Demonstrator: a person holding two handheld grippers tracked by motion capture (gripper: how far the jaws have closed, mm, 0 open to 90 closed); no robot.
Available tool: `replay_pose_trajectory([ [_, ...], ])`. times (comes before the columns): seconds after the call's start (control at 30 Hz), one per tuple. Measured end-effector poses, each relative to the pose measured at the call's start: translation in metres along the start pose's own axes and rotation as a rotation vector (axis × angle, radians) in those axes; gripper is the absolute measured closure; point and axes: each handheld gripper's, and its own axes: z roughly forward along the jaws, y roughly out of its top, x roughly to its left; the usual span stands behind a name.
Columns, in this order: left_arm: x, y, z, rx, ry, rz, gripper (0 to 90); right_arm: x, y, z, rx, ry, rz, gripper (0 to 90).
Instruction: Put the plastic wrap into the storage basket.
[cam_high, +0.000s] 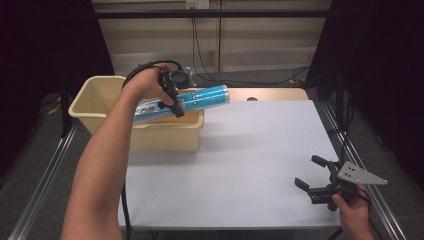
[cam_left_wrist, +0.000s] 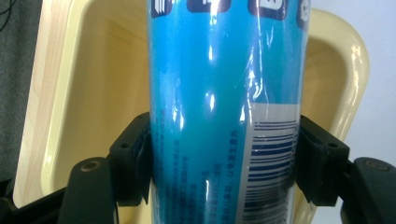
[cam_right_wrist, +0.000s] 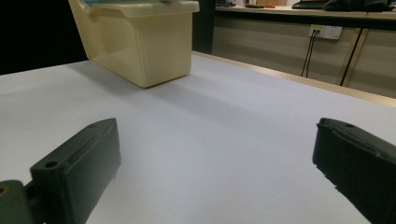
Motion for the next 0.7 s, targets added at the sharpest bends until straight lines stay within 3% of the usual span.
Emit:
replay_pose_trajectory([
  [0.27,0.0003,0.0003,0.0001,0.007,0.004,0.044,31.7,0.0006,0.0002,0.0005,0.003,0.004,-0.004,0.5],
  [0.33,-0.0011,-0.0002,0.0004,-0.004,-0.006,0.039,31.7,0.0005,0.0001,0.0007,0.002,0.006,-0.002,0.5],
  [0.4,-0.0009,0.0005,-0.0002,0.006,-0.010,0.062,31.7,0.0006,0.0001,0.0007,0.003,0.006,-0.001,0.5],
  [0.67,-0.0010,-0.0009,-0.0049,0.002,0.019,0.065,31.3,0.0012,0.0000,0.0013,0.005,0.008,-0.005,0.5],
  [0.7,-0.0007,-0.0021,-0.0066,-0.022,0.013,0.052,34.6,0.0012,0.0000,0.0013,0.005,0.008,-0.005,0.5],
])
